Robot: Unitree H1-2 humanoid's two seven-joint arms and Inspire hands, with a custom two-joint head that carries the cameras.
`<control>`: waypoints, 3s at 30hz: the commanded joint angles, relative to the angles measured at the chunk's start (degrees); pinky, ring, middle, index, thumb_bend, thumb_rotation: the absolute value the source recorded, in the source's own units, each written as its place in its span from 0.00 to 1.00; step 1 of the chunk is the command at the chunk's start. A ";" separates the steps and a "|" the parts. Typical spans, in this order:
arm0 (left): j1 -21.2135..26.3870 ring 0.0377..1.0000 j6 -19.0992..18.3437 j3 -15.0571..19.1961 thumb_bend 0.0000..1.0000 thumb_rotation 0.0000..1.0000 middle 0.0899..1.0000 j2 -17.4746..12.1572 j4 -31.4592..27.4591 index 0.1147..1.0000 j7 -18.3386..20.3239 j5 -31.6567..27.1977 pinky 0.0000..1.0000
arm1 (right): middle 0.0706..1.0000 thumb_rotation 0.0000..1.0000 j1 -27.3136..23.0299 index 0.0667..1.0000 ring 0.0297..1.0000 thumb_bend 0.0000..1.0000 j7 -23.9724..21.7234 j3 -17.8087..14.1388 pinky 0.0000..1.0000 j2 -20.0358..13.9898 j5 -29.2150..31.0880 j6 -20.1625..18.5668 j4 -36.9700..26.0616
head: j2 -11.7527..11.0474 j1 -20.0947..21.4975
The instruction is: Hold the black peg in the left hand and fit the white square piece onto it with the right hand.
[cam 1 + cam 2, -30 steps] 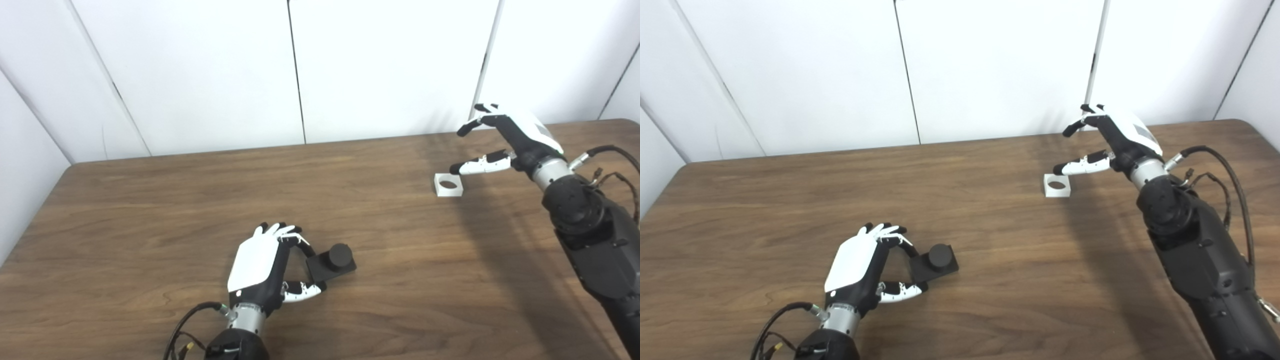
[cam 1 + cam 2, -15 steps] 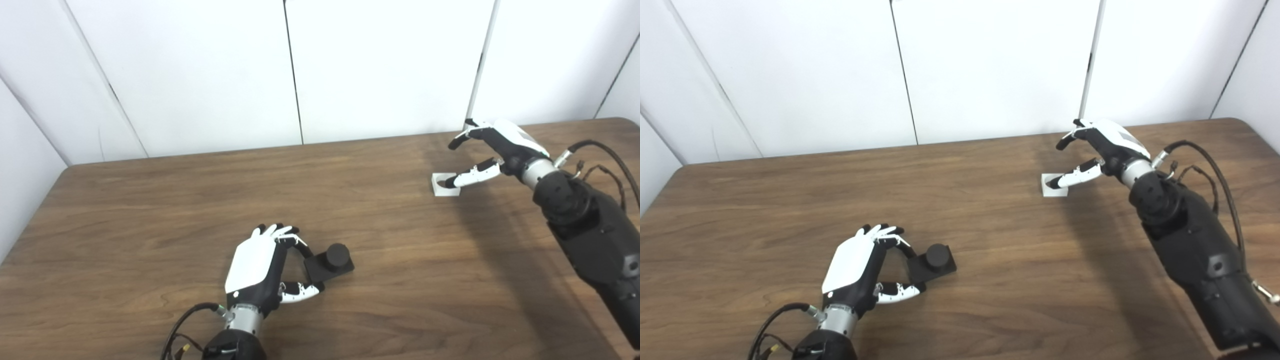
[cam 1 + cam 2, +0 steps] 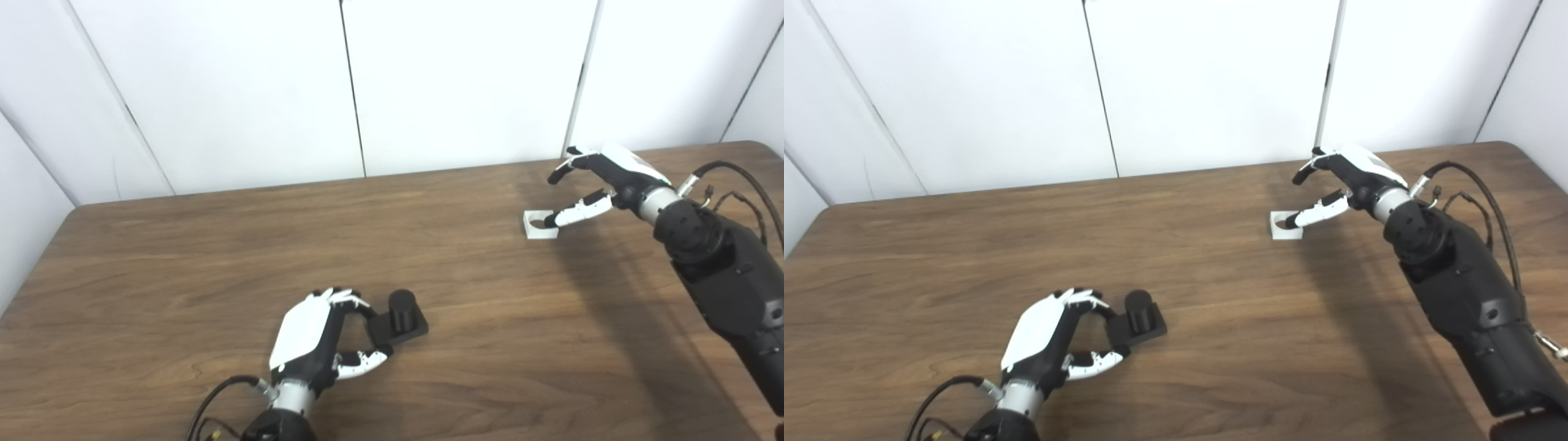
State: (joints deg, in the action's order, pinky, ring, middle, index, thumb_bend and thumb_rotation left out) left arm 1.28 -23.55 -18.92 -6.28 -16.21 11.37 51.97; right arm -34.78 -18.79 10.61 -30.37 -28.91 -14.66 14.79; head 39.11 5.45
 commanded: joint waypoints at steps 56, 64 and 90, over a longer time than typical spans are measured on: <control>-0.83 0.97 5.34 -1.44 0.49 0.38 0.86 -3.58 1.11 0.54 -4.86 10.08 0.99 | 0.97 0.32 -7.20 0.68 1.00 0.89 -1.99 2.31 0.99 -0.47 -0.54 0.19 1.41 | 1.40 -0.45; -1.07 0.96 5.88 -0.81 0.49 0.41 0.86 -3.65 0.98 0.54 -4.76 9.69 0.98 | 0.98 0.31 -7.07 0.69 1.00 0.90 -0.85 2.67 0.96 -0.36 -0.97 1.28 3.99 | 1.68 -0.40; -1.86 0.96 7.09 0.65 0.49 0.38 0.85 -2.46 0.16 0.54 -3.67 8.71 0.98 | 0.96 0.30 -8.21 0.69 1.00 0.89 3.17 5.86 0.95 1.71 -2.17 3.54 15.99 | 1.79 0.14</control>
State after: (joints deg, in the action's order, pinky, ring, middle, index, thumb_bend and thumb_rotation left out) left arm -0.64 -16.53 -18.68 -8.23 -15.24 7.66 60.50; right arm -40.14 -16.55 16.62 -28.26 -30.86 -12.22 31.05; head 40.87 5.54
